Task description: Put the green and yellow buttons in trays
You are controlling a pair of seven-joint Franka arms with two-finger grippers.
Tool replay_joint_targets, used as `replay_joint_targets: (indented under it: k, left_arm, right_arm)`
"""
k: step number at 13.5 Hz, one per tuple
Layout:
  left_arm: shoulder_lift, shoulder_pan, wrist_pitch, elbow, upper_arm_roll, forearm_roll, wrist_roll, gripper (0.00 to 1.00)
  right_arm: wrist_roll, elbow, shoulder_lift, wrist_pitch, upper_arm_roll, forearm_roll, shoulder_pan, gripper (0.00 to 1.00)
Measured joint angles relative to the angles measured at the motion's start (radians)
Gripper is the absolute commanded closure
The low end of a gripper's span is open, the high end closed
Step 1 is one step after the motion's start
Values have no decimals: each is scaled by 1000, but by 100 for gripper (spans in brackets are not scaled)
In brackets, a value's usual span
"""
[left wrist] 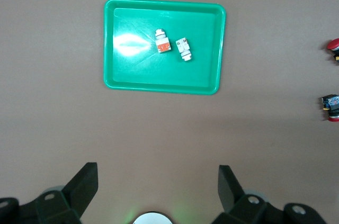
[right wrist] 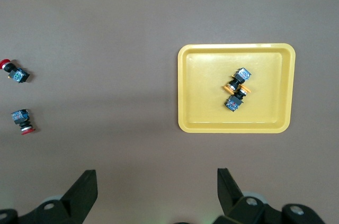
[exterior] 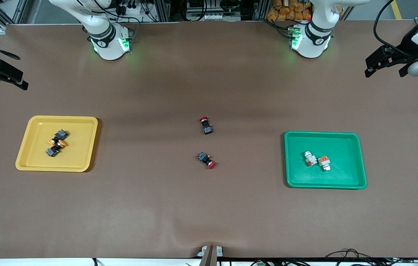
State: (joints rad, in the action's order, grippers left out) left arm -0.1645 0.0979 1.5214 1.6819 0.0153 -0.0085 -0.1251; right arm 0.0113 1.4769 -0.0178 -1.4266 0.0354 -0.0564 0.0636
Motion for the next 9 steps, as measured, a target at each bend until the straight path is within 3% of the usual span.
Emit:
replay_joint_targets:
  k: [9]
  left_arm:
    - [0, -1, -9, 0, -1, 0, 35, 0]
  right_arm:
    - [0, 0, 0, 0, 0, 0, 0, 0]
